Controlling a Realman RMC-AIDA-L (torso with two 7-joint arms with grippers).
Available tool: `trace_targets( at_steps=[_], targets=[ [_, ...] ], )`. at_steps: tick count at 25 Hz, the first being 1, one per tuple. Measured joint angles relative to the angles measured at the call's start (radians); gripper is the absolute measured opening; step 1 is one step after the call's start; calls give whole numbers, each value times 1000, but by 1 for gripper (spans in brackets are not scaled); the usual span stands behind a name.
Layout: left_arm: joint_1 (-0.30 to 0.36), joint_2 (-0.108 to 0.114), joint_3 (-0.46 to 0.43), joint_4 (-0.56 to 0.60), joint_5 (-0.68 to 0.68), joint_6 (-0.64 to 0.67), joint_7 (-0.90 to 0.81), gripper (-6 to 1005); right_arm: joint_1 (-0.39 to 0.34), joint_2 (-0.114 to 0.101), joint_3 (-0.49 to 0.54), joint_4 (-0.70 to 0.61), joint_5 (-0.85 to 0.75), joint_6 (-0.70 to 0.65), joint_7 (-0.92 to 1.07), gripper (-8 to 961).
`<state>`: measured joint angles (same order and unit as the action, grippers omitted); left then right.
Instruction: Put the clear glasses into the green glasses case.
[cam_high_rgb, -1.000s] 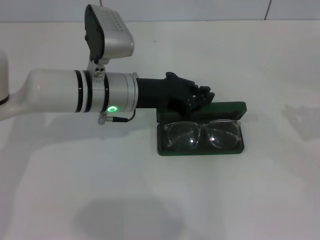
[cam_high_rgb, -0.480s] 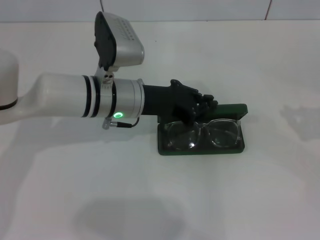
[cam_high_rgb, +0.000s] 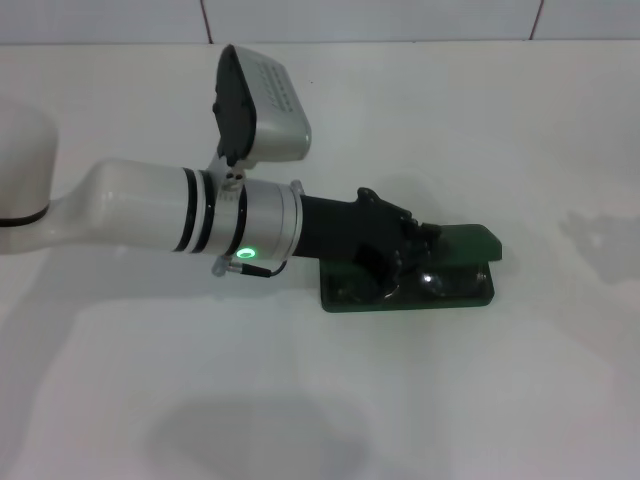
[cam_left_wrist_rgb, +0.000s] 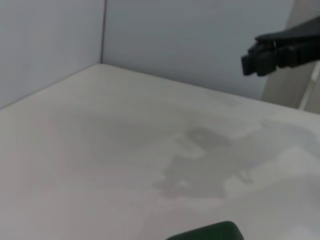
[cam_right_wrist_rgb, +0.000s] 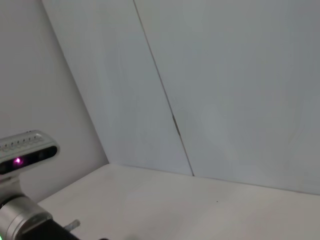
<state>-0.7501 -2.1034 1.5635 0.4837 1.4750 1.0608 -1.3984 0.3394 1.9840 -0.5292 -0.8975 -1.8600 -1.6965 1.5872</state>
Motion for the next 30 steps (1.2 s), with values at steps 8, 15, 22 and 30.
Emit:
trace_targets(
  at_steps=[8, 15, 22, 30],
  targets=[
    [13, 1, 79, 21, -48, 8, 11, 150, 1, -5, 0, 10, 3, 1, -2, 148],
    [56, -1, 106, 77, -53, 15, 13, 155, 7, -8, 0, 20, 3, 2, -7, 167],
    [85, 0, 108, 74, -53, 14, 17, 159, 10, -8, 0, 20, 4, 1, -8, 186],
    [116, 3, 150, 116, -95, 31, 20, 164, 5, -6, 0, 20, 5, -7, -9, 208]
  ],
)
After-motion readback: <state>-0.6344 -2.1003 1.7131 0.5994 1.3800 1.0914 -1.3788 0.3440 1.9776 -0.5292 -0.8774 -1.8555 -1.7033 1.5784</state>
